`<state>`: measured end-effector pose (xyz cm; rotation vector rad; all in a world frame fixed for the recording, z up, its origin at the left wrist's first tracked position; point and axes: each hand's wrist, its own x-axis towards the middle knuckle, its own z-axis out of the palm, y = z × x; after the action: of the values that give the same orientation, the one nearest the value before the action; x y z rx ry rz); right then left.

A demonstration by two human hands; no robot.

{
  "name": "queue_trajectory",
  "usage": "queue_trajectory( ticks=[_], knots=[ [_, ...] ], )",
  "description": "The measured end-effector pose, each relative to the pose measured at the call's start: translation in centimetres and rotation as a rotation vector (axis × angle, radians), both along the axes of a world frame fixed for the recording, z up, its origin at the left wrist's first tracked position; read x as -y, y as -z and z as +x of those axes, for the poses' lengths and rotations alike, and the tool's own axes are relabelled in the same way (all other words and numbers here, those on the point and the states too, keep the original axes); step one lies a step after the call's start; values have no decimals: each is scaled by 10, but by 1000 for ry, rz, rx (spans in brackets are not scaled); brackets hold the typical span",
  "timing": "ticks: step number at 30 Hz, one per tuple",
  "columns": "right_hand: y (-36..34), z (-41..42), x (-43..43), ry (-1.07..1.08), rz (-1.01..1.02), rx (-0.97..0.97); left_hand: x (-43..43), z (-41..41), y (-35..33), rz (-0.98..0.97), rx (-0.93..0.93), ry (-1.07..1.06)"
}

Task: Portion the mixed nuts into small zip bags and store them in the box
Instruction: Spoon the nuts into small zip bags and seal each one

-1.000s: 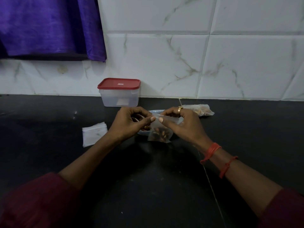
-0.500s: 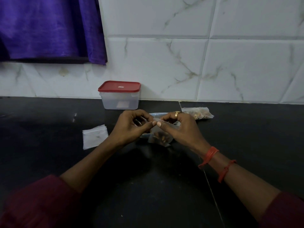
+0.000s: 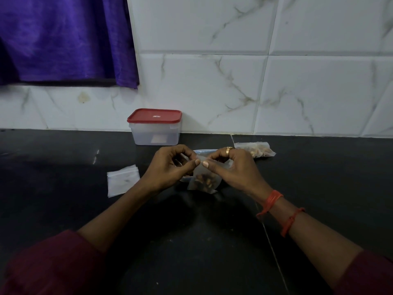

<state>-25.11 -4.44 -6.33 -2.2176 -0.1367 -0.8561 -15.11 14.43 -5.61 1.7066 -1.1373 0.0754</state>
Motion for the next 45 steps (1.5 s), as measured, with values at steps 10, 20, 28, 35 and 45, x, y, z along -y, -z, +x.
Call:
queue_trajectory(
  ticks=[10,20,28,35,45],
  knots=[
    [-1,-1,5,50,47,49,0,-1,1,-7,-40,-16],
    [0,-1,7,37,55,23,1,-1,1,-36,-65,-11],
    [-2,-3,14,-63,130,-87,-1,3,1,-31,-85,-41],
    [-9,-6,13,-75,94,-1,0,4,1,-59,-98,-25],
    [-3,-6,18,-134,197,-47,2,5,7,-58,-166,24]
  ],
)
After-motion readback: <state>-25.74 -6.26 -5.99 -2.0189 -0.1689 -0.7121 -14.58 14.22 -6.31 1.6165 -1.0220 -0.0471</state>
